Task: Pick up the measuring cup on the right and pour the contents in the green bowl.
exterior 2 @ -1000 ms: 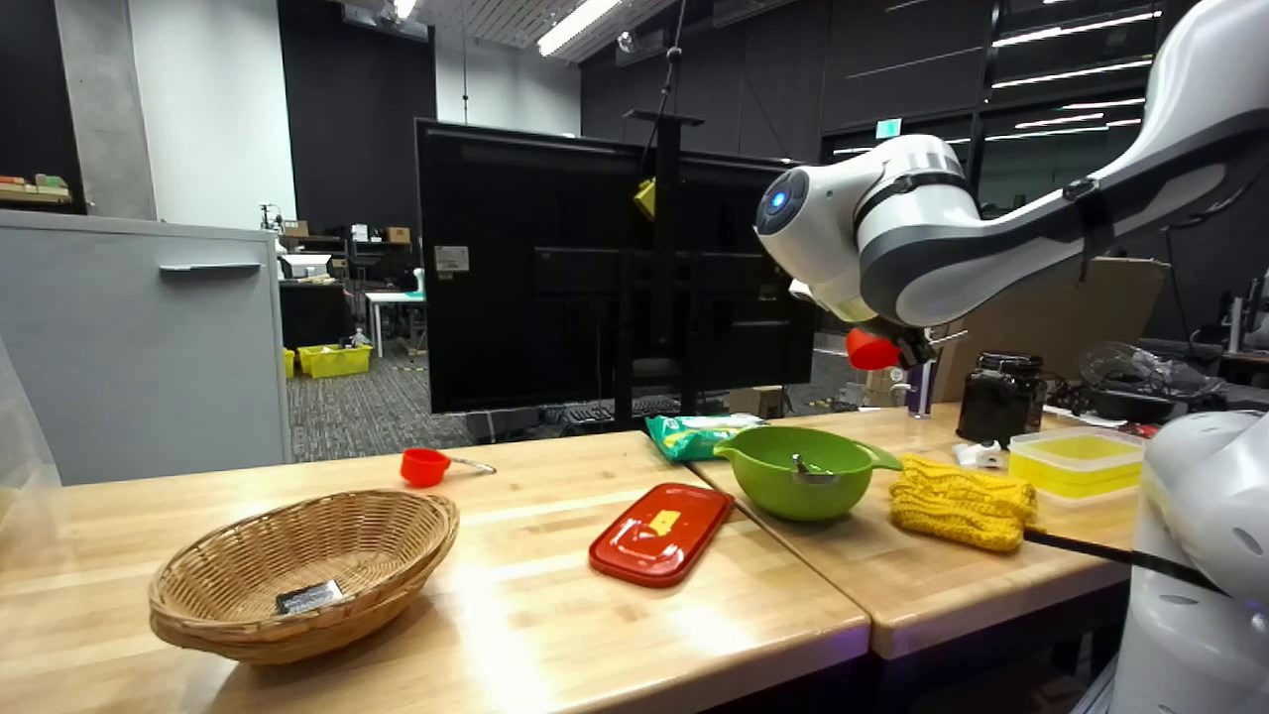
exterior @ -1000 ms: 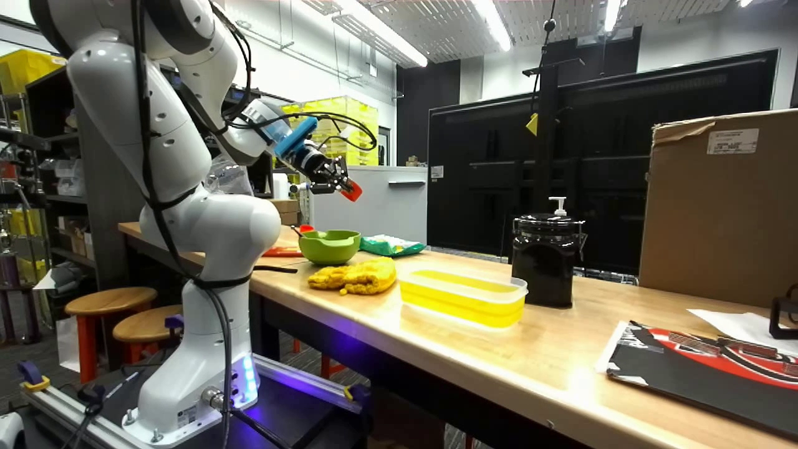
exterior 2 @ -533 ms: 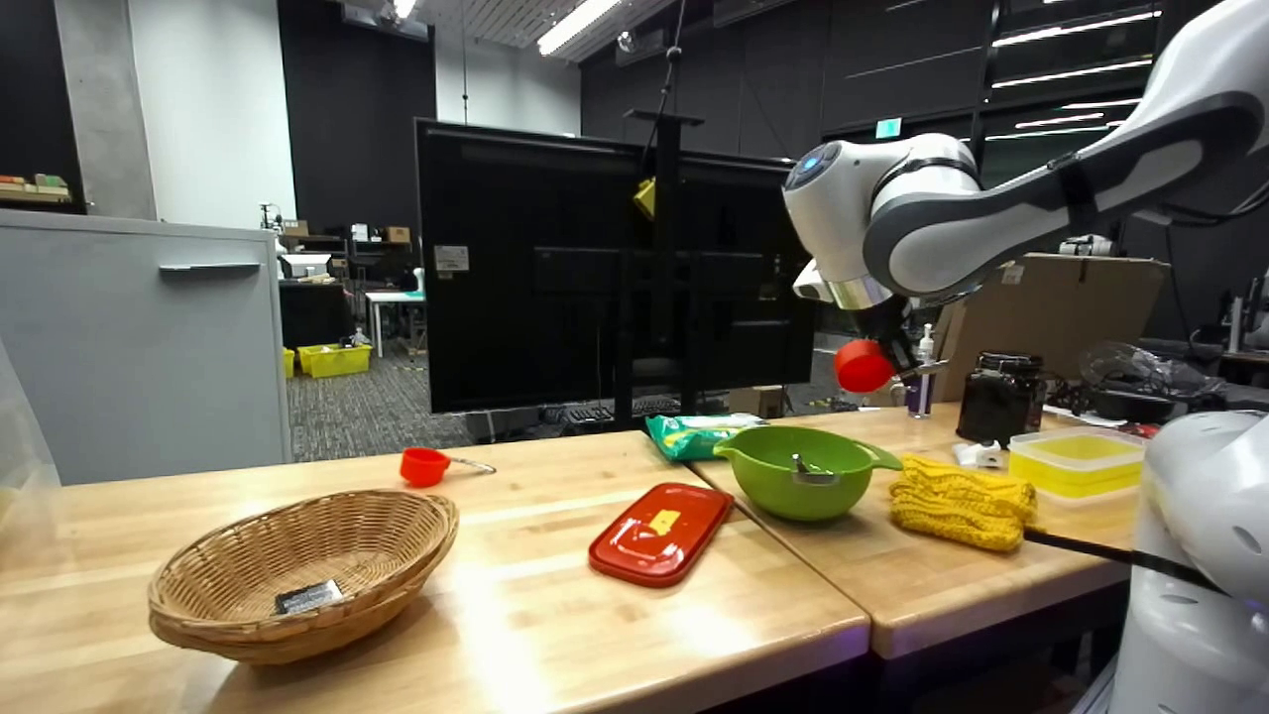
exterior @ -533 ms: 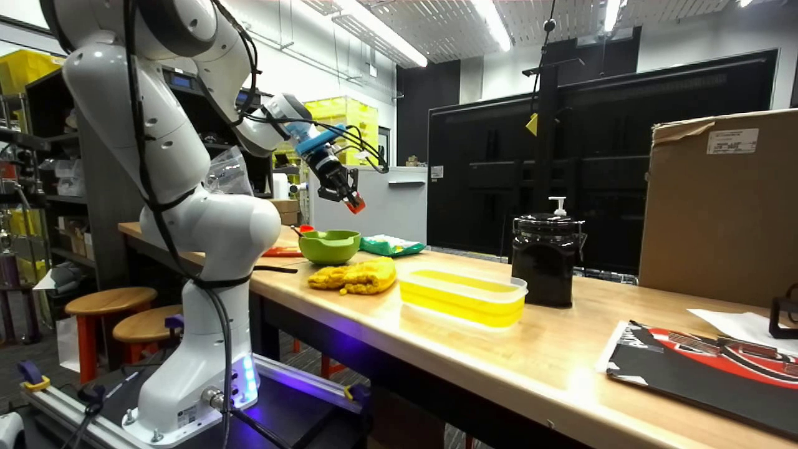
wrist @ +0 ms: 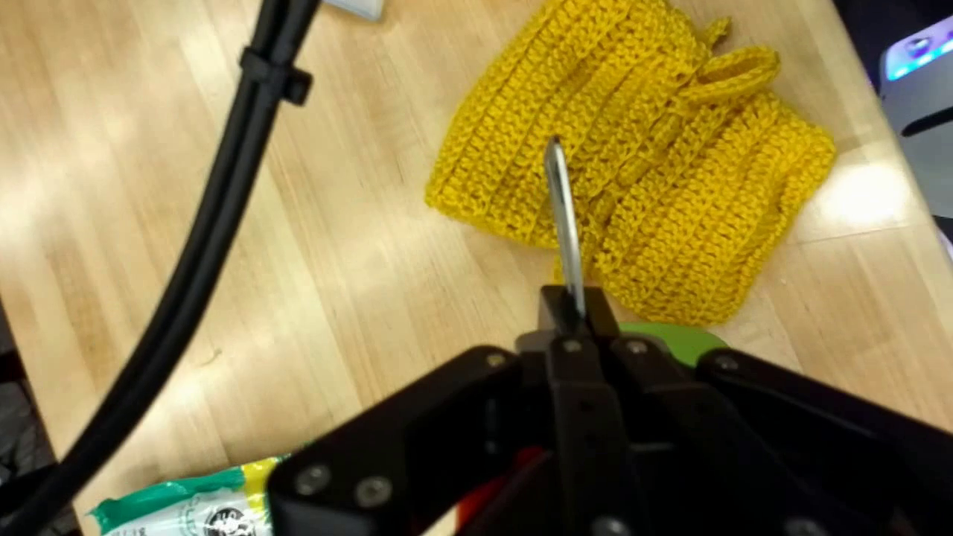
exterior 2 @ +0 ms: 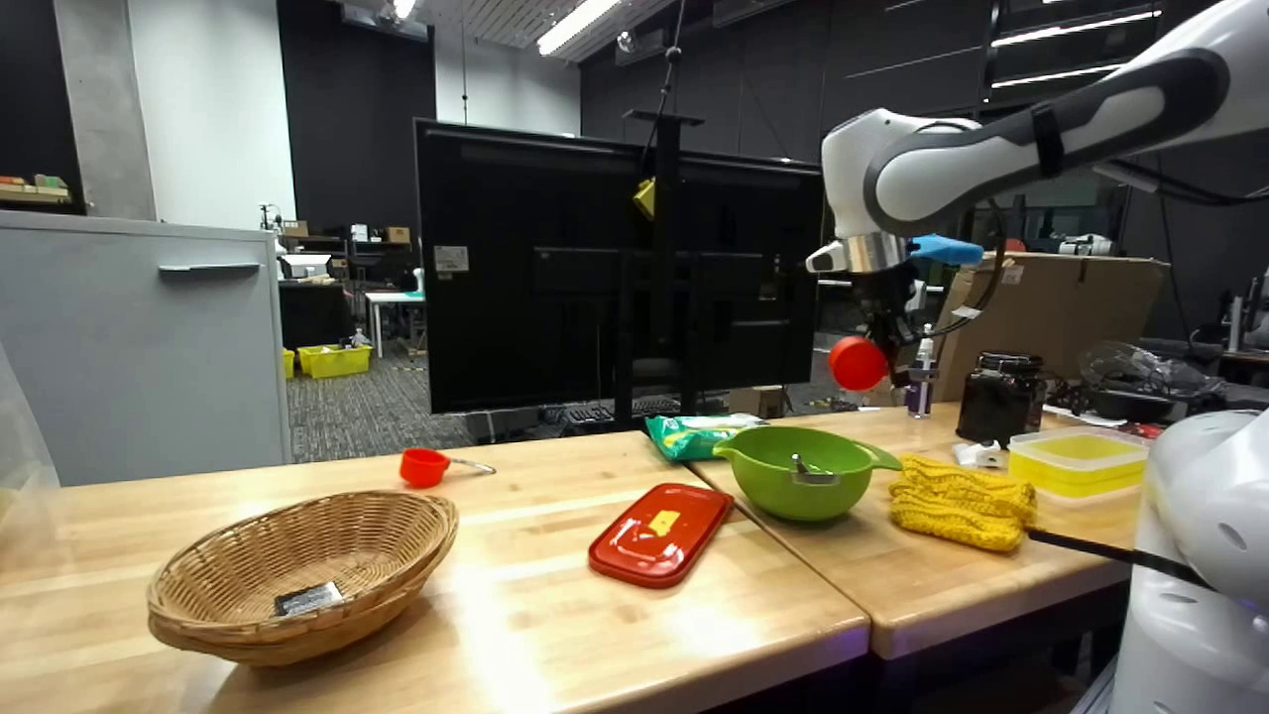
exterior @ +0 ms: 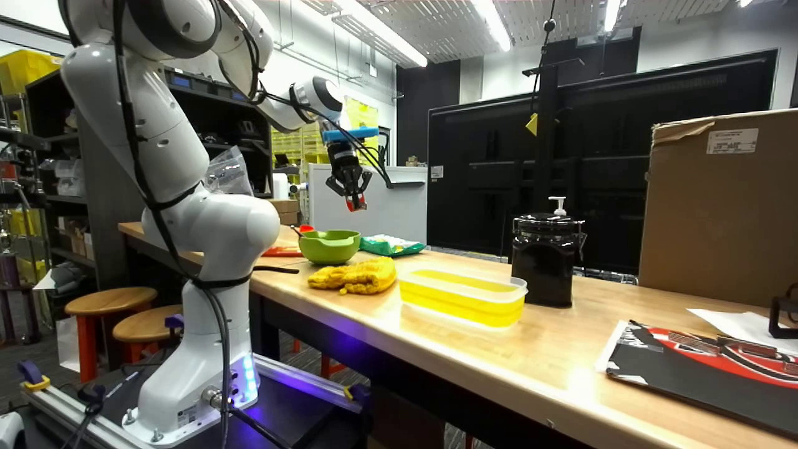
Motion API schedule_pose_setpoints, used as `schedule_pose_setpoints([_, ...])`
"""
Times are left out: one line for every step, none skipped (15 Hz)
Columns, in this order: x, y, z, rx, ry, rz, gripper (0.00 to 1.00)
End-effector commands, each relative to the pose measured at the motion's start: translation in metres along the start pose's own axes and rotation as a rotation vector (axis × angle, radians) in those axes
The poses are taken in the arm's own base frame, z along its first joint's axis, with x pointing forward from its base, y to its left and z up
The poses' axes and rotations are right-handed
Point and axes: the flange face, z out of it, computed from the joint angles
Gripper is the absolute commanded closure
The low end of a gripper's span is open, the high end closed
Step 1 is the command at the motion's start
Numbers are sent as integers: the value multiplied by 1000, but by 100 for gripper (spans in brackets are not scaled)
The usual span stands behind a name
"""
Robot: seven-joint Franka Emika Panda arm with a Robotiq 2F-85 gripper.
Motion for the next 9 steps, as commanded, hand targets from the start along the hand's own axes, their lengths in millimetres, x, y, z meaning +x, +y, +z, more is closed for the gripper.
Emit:
schedule_pose_setpoints([-11,31,-7,140,86,-77,99])
schedule_pose_setpoints([-15,38,-6,178,103,-89,99])
schedule_pose_setpoints([-18,46,-4,216,118,-104,99])
schedule_pose_setpoints([-20,54,-1,255,133,-119,99])
schedule_pose_setpoints([-23,61,2,291,147,-132,99])
schedule_pose_setpoints([-24,68,5,330,158,-145,99])
schedule_pose_setpoints([-25,75,10,365,169,-158,99])
schedule_pose_setpoints([-26,83,13,401,179,-173,99])
schedule_pose_setpoints([-26,91,17,433,189,-188,99])
